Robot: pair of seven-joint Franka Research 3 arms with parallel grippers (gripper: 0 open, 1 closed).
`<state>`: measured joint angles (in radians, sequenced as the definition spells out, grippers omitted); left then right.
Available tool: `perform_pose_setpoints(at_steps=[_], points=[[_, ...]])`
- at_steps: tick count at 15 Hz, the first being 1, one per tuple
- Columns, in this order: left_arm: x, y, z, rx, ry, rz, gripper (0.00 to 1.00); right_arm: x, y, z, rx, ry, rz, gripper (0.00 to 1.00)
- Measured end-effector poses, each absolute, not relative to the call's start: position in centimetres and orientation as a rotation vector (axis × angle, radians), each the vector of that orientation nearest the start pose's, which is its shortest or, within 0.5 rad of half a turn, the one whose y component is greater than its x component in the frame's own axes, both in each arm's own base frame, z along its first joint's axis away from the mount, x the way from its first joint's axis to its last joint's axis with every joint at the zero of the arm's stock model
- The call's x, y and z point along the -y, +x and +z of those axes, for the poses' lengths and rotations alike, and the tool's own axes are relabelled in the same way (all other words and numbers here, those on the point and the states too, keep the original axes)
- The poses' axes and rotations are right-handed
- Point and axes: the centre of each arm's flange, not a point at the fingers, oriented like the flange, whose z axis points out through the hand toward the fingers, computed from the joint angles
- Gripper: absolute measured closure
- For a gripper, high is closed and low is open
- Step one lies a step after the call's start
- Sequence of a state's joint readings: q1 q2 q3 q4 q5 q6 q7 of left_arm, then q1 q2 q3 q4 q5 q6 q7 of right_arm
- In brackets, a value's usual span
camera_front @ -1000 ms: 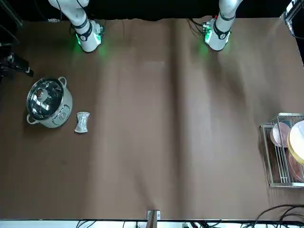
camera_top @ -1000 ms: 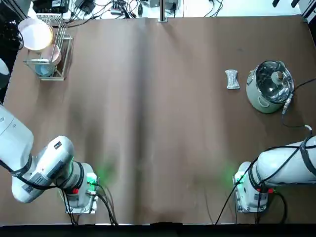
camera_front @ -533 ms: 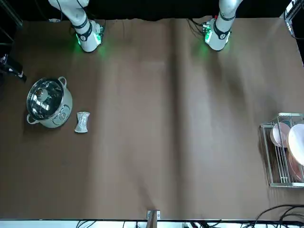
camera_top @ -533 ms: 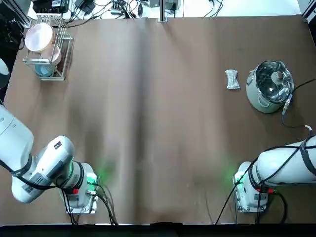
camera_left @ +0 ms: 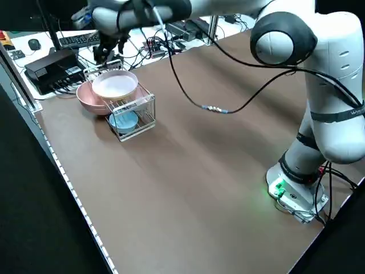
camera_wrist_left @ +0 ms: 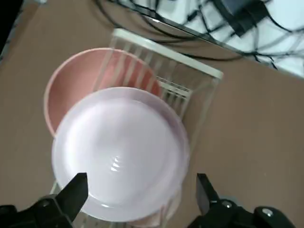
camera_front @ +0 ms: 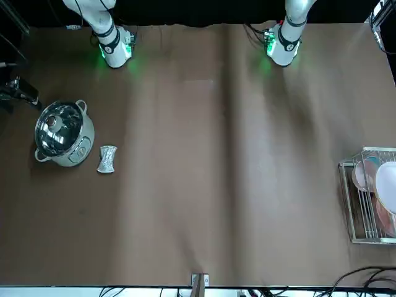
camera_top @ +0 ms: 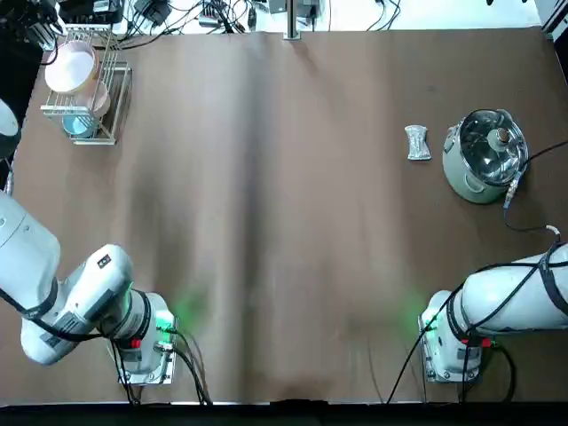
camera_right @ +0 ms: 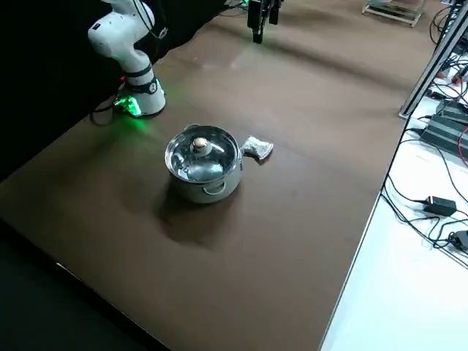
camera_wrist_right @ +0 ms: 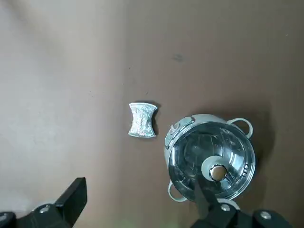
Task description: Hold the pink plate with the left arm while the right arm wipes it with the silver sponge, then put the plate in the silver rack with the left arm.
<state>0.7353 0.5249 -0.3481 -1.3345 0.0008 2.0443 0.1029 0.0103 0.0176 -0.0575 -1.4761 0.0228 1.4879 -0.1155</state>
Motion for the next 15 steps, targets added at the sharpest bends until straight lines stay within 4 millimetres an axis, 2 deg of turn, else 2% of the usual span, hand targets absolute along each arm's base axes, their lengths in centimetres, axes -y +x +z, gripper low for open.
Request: perform_pose_setpoints(at_steps=[3,6,7,9,12,13,15], points=[[-27.2,66.2,48.2,0.379,-3.190,-0.360,0.00,2.4,55.2,65.2,0.107,-3.118,0.004,0.00],[-23.0,67.0,49.4,0.259,-3.224,-0.338,0.00,2.3,55.2,65.1,0.109,-3.119,0.002,0.00],[-19.8,67.7,50.2,0.145,-3.205,-0.324,0.00,2.3,55.3,65.0,0.111,-3.119,-0.005,0.00],[-15.2,68.5,50.7,-0.011,-3.144,-0.288,0.00,2.3,55.4,64.8,0.111,-3.119,-0.005,0.00],[-5.6,69.4,51.0,-0.198,-3.048,-0.210,0.00,2.3,55.5,64.7,0.111,-3.119,-0.006,0.00],[-3.0,69.3,51.0,-0.242,-3.032,-0.183,0.00,2.2,55.5,64.7,0.112,-3.119,-0.006,0.00],[0.5,68.7,51.8,-0.299,-3.016,-0.149,0.00,2.2,55.5,64.7,0.112,-3.119,-0.006,0.00]])
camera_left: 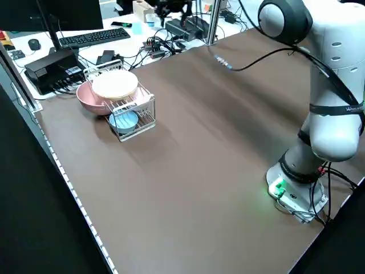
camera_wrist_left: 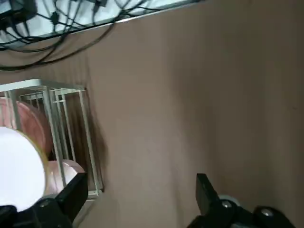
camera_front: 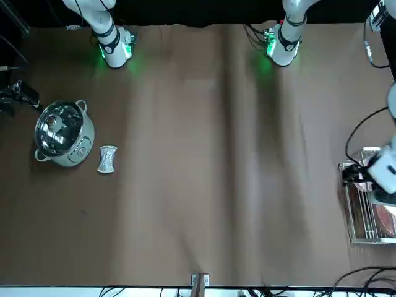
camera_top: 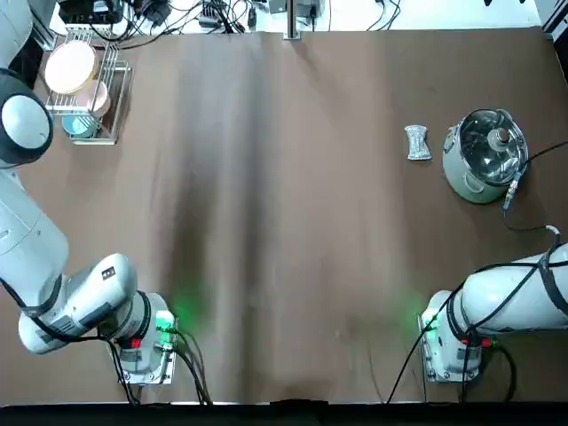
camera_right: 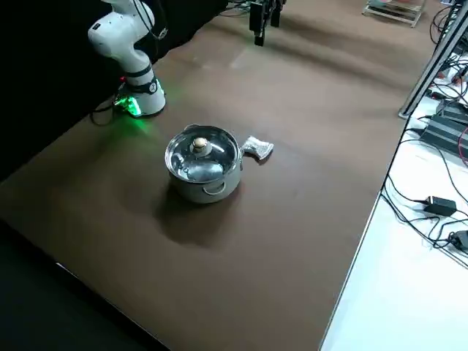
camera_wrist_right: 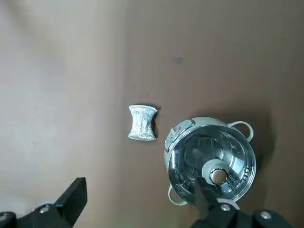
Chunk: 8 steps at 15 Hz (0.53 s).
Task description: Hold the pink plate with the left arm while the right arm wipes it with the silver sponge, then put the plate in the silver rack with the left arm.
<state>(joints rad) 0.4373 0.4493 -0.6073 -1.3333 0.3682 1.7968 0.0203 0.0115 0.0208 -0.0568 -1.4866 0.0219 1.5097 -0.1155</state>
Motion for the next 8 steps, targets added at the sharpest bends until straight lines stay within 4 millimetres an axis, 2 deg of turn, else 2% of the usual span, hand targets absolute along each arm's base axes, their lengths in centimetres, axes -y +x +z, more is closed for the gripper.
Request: perform_pose_setpoints(at_steps=[3,8], points=[[2.4,67.0,54.2,-0.237,-3.053,-0.103,0.00,2.2,55.5,64.7,0.112,-3.119,-0.005,0.00],[6.2,63.4,59.4,-0.088,-3.124,-0.085,0.00,2.3,55.5,64.7,0.110,-3.119,-0.004,0.00]])
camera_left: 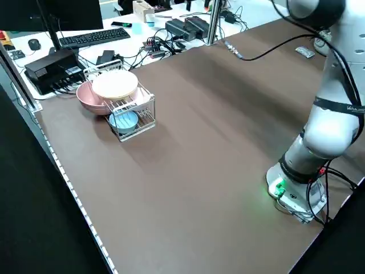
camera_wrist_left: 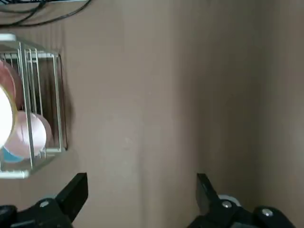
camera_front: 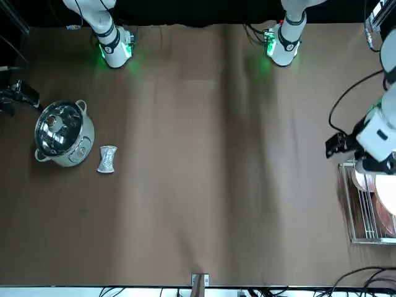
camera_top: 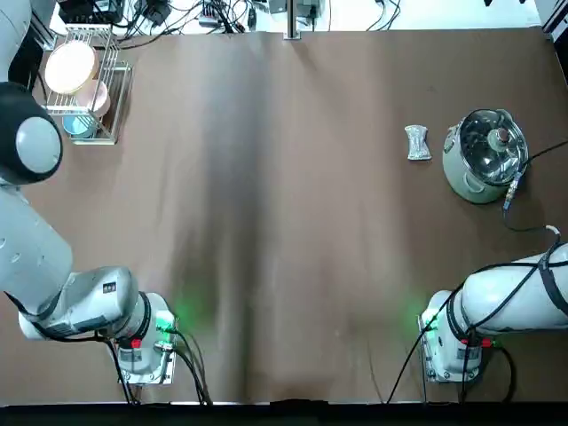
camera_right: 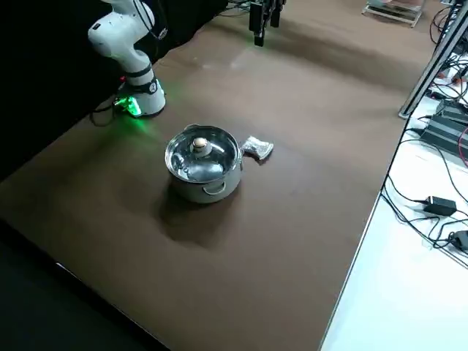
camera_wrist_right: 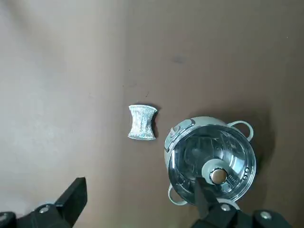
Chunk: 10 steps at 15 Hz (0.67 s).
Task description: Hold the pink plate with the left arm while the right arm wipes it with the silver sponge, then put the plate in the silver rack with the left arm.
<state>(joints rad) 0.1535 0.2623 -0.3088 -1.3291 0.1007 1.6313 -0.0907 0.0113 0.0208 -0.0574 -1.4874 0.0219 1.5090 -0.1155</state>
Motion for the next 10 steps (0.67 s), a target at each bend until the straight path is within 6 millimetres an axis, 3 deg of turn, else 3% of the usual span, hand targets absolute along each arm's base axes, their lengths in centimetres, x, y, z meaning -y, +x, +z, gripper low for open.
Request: perform_pose_setpoints(at_steps=[4,7,10], points=[[7.9,60.1,62.5,-0.061,-3.119,-0.084,0.00,2.3,55.5,64.7,0.110,-3.119,-0.004,0.00],[7.0,58.2,62.2,-0.044,-3.120,-0.107,0.00,2.3,55.5,64.6,0.111,-3.119,0.000,0.00],[6.6,58.1,61.9,-0.044,-3.119,-0.109,0.00,2.2,55.4,64.6,0.113,-3.119,0.004,0.00]])
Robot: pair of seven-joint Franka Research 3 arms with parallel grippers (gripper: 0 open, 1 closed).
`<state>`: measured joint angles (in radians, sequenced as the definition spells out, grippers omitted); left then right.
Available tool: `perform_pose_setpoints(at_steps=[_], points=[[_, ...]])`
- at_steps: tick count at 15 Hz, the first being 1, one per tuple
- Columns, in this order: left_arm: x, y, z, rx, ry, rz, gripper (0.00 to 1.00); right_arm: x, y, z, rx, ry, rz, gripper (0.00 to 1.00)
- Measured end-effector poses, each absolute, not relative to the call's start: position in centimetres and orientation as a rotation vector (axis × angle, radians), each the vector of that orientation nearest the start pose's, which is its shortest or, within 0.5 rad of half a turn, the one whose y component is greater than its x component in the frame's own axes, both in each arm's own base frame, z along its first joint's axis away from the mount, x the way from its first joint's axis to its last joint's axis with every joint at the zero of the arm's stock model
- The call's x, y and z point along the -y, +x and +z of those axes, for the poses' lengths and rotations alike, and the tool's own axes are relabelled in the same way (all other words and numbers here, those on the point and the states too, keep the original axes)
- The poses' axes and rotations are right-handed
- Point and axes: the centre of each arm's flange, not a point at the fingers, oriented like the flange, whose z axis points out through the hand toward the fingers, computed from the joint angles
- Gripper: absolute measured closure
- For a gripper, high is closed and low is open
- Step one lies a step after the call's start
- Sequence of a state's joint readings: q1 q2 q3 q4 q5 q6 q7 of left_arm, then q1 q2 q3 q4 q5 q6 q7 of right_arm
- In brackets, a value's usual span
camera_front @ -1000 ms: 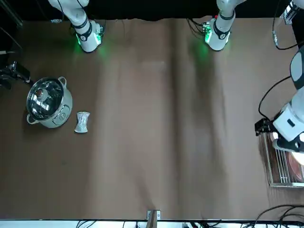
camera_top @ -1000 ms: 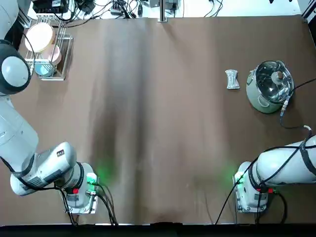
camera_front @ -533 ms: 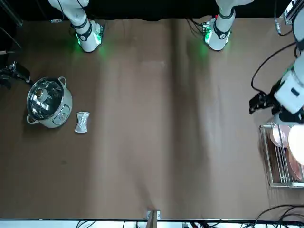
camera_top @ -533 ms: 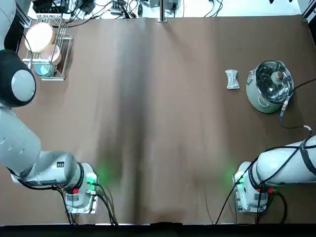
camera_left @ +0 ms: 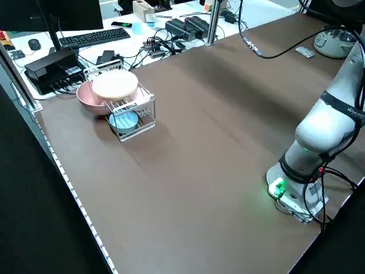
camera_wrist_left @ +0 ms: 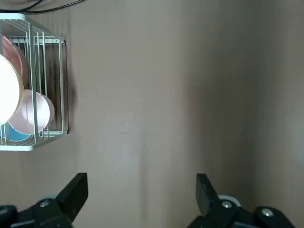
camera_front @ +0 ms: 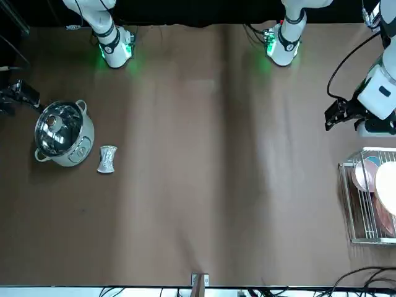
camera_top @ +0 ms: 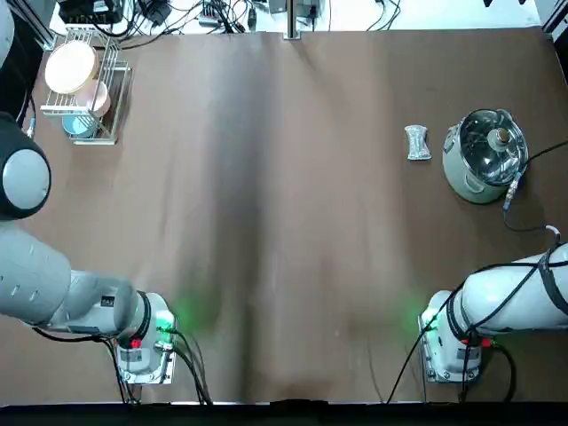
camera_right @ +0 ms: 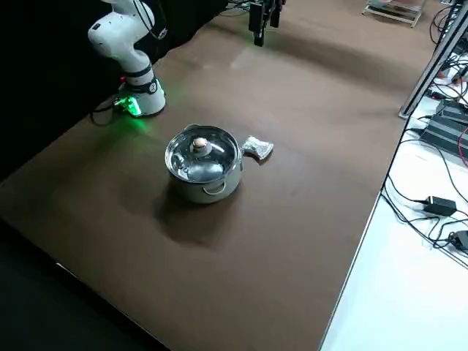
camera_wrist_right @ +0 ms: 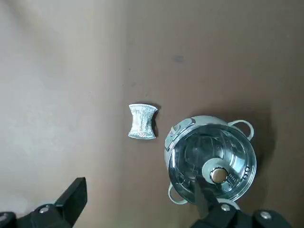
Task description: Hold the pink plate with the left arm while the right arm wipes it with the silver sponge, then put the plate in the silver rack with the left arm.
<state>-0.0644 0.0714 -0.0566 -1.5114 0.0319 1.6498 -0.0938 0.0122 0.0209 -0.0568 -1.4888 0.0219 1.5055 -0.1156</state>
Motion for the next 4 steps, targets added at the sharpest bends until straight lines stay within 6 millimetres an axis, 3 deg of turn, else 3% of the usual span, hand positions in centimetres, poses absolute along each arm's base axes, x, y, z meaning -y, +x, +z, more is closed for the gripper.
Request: perform_pose_setpoints(at_steps=[4], points=[[5.93,58.24,61.93,-0.026,-3.119,-0.115,0.00,2.08,55.46,64.57,0.116,-3.119,0.002,0.00]])
